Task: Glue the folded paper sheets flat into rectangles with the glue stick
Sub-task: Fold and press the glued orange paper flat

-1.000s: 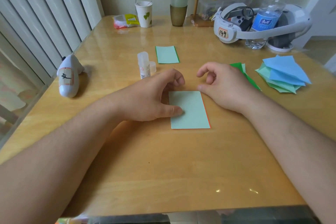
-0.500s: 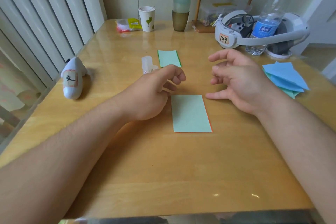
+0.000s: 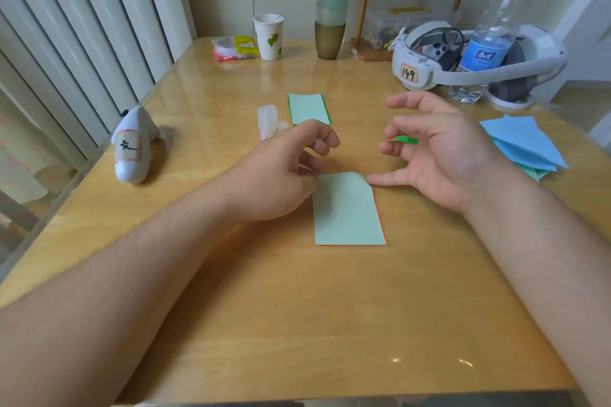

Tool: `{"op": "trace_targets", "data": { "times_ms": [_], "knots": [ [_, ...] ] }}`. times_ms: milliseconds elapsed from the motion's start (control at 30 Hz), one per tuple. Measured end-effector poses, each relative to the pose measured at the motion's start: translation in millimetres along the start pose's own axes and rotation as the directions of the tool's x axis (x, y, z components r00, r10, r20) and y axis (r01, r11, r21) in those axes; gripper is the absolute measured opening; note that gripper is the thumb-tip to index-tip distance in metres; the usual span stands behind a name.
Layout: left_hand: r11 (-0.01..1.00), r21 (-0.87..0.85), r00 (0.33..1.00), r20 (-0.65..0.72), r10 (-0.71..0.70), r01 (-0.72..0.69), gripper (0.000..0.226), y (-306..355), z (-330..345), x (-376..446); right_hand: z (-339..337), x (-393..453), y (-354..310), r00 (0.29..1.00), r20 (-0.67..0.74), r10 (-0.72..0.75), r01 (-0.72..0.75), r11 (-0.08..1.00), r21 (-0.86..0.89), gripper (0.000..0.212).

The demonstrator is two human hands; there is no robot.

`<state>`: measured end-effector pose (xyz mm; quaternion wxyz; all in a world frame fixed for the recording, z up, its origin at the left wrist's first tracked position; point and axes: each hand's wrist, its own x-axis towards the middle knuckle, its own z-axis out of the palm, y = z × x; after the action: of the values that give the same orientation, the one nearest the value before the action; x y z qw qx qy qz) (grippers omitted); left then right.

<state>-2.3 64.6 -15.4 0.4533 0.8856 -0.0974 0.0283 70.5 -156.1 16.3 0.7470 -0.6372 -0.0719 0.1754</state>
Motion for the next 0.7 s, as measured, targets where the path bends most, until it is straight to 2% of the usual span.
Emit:
{"op": "trace_targets", "data": {
  "times_ms": [233,433,467,500,567,600,633,700],
  "knots": [
    [0.998,-0.062,1.000,0.003,0.000,0.000,0.046,-0.1,4.8,1.9,-0.5,2.5,4.0,0.998,0.045,0.034,-0.037,0.997,0.066,0.025],
    [0.997,0.059,0.998,0.033,0.046,-0.047,0.041,5.0,12.6,4.9,-2.7,1.1,5.7,0.991,0.131,0.029,-0.045,0.992,0.116,0.025],
    [0.996,0.065,0.998,0.028,0.052,-0.054,0.041,5.5,13.6,5.0,-3.5,1.6,7.1,0.994,0.105,0.013,-0.021,0.997,0.074,0.024],
    [0.995,0.078,0.998,0.015,0.059,-0.060,0.040,5.4,14.3,5.1,-5.0,2.7,10.0,0.998,0.053,-0.037,0.040,0.998,-0.050,0.023],
    [0.991,0.108,0.997,-0.024,0.077,-0.074,0.041,4.2,14.4,5.9,-5.6,3.7,16.3,0.977,-0.024,-0.211,0.179,0.882,-0.436,0.023],
    [0.988,0.128,0.996,-0.034,0.087,-0.082,0.042,3.6,13.9,6.3,-3.8,3.9,19.0,0.966,-0.016,-0.256,0.208,0.817,-0.538,0.024],
    [0.983,0.165,0.995,-0.029,0.093,-0.087,0.044,3.1,13.6,6.8,-0.7,2.9,20.3,0.968,-0.010,-0.251,0.206,0.815,-0.542,0.026],
    [0.952,0.289,0.995,0.007,0.101,-0.099,0.046,4.1,14.9,8.1,4.5,-1.0,20.3,0.979,-0.001,-0.202,0.180,0.876,-0.446,0.028]
  ]
}}
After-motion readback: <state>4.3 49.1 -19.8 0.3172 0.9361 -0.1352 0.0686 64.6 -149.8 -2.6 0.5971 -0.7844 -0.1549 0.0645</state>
